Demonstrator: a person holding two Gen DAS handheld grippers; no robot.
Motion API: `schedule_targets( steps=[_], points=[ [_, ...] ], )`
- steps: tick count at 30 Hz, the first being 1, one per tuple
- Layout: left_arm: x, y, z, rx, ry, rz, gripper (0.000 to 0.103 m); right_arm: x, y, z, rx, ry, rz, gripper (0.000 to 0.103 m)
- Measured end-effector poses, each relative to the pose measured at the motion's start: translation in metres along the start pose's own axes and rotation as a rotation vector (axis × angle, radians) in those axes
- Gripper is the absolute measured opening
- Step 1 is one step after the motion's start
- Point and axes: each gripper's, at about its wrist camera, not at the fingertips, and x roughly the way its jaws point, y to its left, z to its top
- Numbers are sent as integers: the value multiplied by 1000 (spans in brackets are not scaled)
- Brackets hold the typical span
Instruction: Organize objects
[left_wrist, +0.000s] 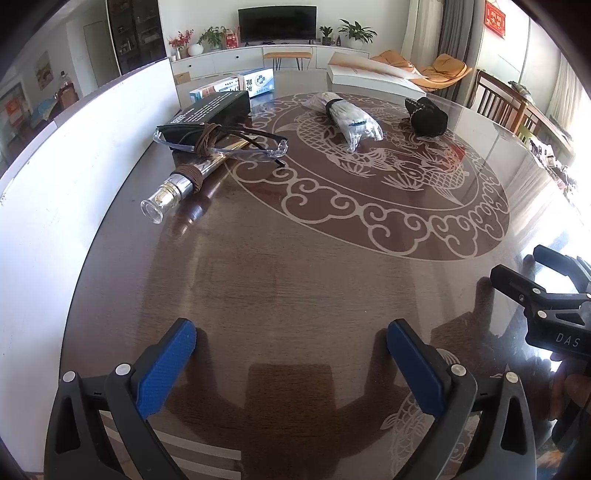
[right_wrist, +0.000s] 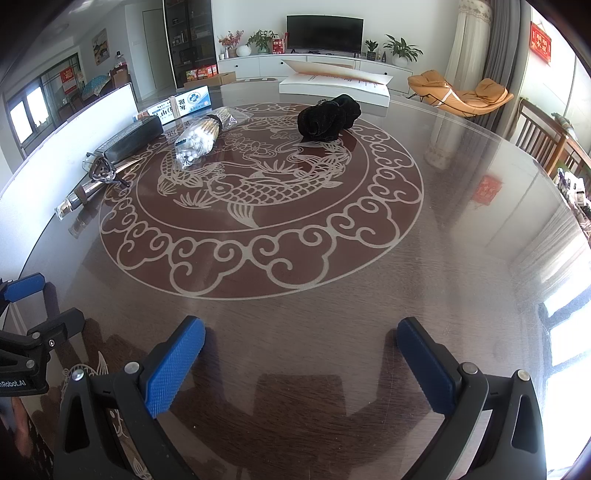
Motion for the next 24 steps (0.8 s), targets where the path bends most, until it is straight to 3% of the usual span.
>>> schedule_targets(
  steps=[8,20,24],
  points=[
    [4,4,4,-14,-52,8,103,0,0,0,0,0,0,103],
    [5,4,4,10,-40,-5,103,0,0,0,-2,1,0,103],
    [4,5,4,14,-48,-8,103,4,-4,10,-44,58,32,103]
  ],
)
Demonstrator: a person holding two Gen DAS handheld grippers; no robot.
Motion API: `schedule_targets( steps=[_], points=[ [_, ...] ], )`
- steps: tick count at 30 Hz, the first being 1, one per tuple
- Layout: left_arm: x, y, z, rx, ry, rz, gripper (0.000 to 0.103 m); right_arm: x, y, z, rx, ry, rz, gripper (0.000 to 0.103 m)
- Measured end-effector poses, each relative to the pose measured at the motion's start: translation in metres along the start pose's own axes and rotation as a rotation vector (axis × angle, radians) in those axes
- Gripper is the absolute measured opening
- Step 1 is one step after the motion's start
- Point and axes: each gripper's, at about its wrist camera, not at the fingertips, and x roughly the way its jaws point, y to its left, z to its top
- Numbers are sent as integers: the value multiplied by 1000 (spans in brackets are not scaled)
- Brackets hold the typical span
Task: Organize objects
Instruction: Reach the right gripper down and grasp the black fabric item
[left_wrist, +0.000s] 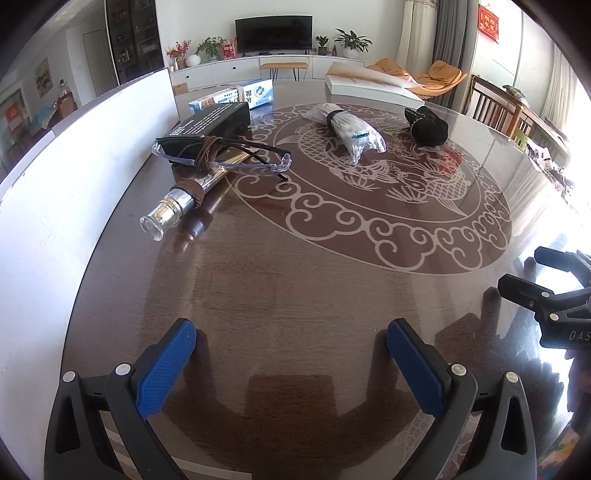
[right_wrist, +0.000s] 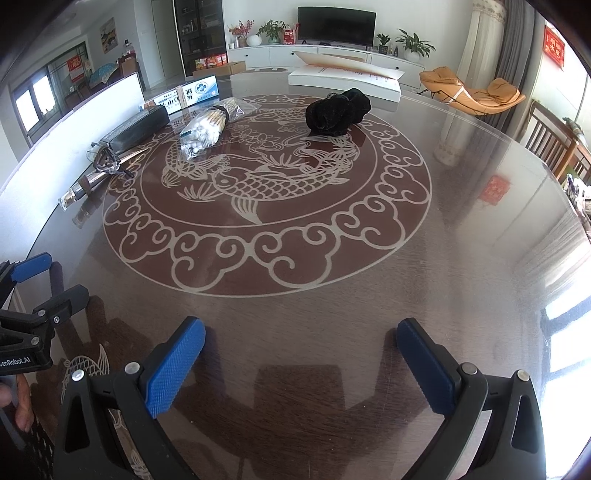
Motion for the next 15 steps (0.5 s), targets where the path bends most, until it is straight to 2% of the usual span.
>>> schedule_targets(
  steps=[4,9,12,14,15],
  points=[
    [-1,0,-1,-3,-6,0,103,-2,-27,43,16,-52,-15,103],
    [-1,0,-1,-3,-6,0,103,15,-67,141,116,-99,-33,103],
    [-1,0,-1,-3,-6,0,103,48,-75,190,185,-19,9,102],
    [-1,1,-1,-3,-6,0,103,69,-71,208,212,26,16,92],
    [-1,1,-1,-3,-6,0,103,78,-68,214,215,44,20,91]
  ],
)
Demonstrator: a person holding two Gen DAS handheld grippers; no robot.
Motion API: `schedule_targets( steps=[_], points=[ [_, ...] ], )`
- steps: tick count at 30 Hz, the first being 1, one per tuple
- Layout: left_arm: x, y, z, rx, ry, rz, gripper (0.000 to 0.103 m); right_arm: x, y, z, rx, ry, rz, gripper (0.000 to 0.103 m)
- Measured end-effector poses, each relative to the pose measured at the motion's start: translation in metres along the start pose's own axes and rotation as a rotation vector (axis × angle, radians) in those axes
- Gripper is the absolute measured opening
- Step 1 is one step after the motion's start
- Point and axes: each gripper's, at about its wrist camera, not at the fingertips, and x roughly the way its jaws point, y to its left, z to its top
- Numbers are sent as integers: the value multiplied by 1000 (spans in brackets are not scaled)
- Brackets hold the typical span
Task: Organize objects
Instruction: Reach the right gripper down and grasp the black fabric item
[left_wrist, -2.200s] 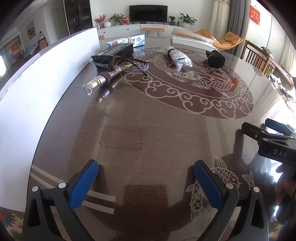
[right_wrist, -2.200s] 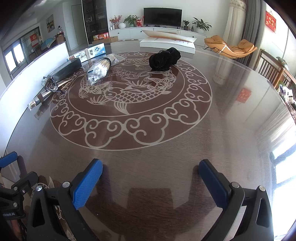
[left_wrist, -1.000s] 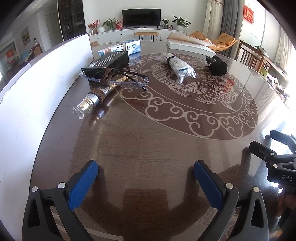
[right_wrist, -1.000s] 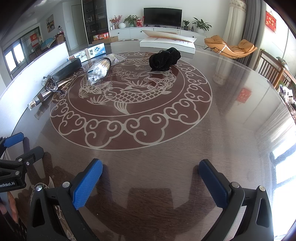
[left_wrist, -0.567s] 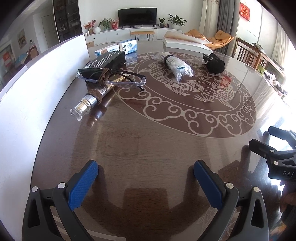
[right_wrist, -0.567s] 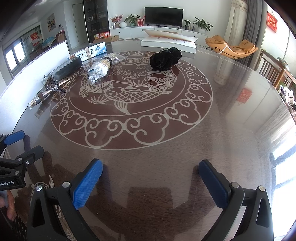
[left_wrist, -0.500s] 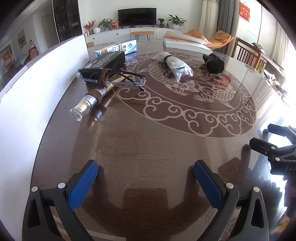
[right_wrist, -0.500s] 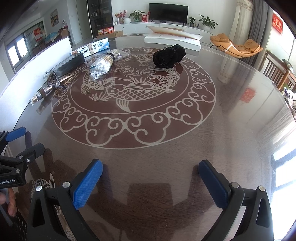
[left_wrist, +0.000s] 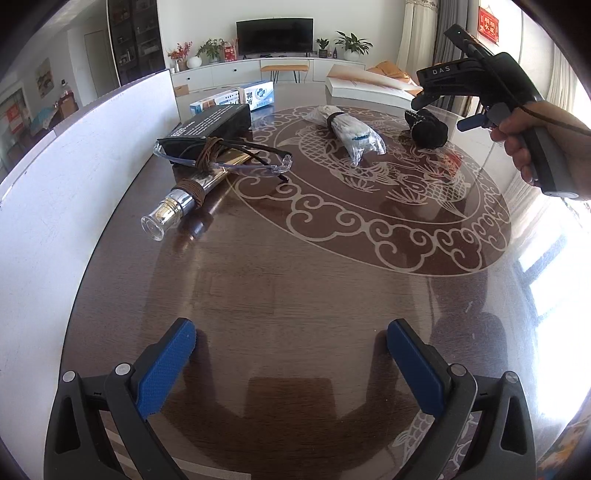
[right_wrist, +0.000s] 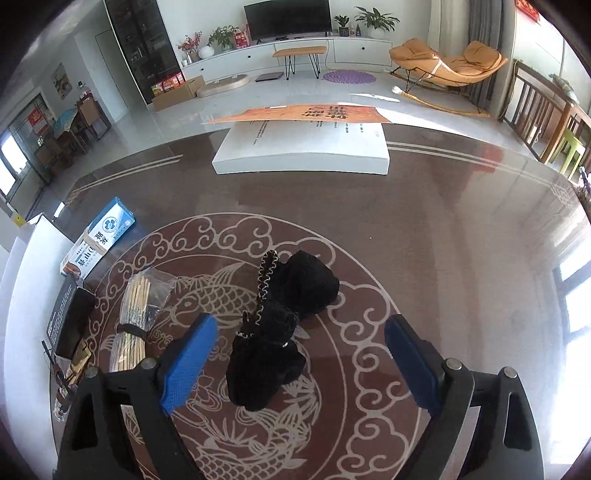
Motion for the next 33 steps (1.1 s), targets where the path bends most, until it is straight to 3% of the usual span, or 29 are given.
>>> schedule_targets(
  steps=[1,3,4,5,8,12,17,21,24,29,33],
  points=[
    [0,0,0,0,0,0,103,11,5,3,-6,31,-3,90],
    [0,0,0,0,0,0,103,30,13,0,-40,90,-67,77],
    [0,0,0,0,0,0,103,34,16,-4,-55,94,-82,55],
    [0,0,0,0,0,0,103,33,18,-8,-65,72,-97,45],
    [0,0,0,-1,0,0,103,25,24,-26,-86,38,-57,39],
    [0,0,0,-1,0,0,103,3,35,-74,-184,14,-10,39],
    [0,0,0,-1,0,1,103,-42,39,-157,-338,-44,-22,39],
    [-1,0,0,-3,-2,3,103,-71,27,-211,-333,-84,-18,39],
    [-2,1,0,-3,-2,3,103,-84,16,-230,-295,-119,-34,40],
    [-2,1,0,-3,-2,3,103,-92,2,-240,-251,-173,-64,79],
    [-2,1,0,-3,-2,3,103,-88,-3,-238,-235,-161,-62,83]
  ],
)
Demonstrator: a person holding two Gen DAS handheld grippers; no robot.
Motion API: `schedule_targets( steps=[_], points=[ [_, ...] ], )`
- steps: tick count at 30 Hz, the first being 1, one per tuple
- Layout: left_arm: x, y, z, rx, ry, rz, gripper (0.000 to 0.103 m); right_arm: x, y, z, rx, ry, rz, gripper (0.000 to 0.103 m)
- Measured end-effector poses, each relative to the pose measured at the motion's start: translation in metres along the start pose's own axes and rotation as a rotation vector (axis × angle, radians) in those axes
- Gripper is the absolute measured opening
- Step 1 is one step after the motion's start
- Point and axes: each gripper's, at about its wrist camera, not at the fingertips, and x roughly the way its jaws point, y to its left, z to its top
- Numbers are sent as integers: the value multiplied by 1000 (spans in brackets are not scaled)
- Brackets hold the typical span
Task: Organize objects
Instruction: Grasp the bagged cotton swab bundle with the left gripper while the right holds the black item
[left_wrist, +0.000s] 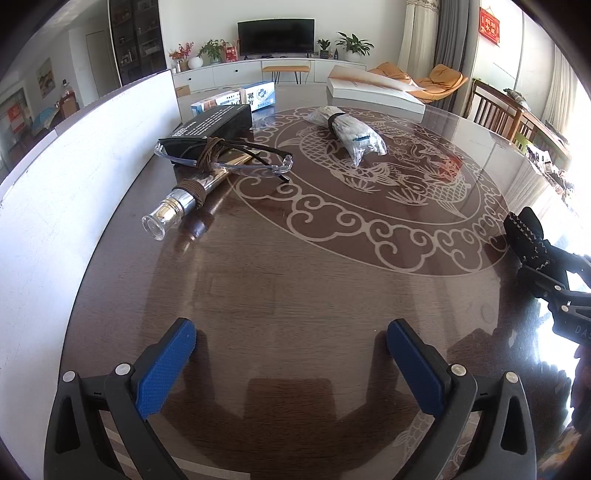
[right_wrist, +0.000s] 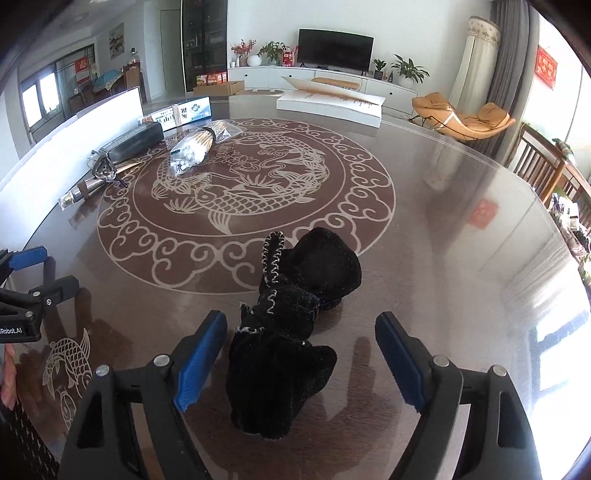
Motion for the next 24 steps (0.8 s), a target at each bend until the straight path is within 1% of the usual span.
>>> schedule_targets(
  steps=[3,12,15,17,19,20,22,24],
  points=[
    [0,0,0,0,0,0,103,4,-2,-2,19,12,12,84],
    [0,0,0,0,0,3,103,8,-3,-3,31,24,18,92],
    [-1,1,1,3,15,0,103,8,-3,-3,35,24,14,93],
    [-4,3,-1,-35,15,23,103,8,-1,-3,30,21,-5,95],
    [-15,3,-4,-82,-38,1,103,6,2,-4,18,13,-29,96],
    [-19,-1,-3,-81,-57,-12,103,5,4,-4,9,8,-39,96],
    [-25,-18,10,-30,-88,-27,103,4,8,-4,-10,-1,-52,96],
    [-31,-36,36,35,-129,-21,103,3,9,-4,-22,-4,-55,96]
  ],
)
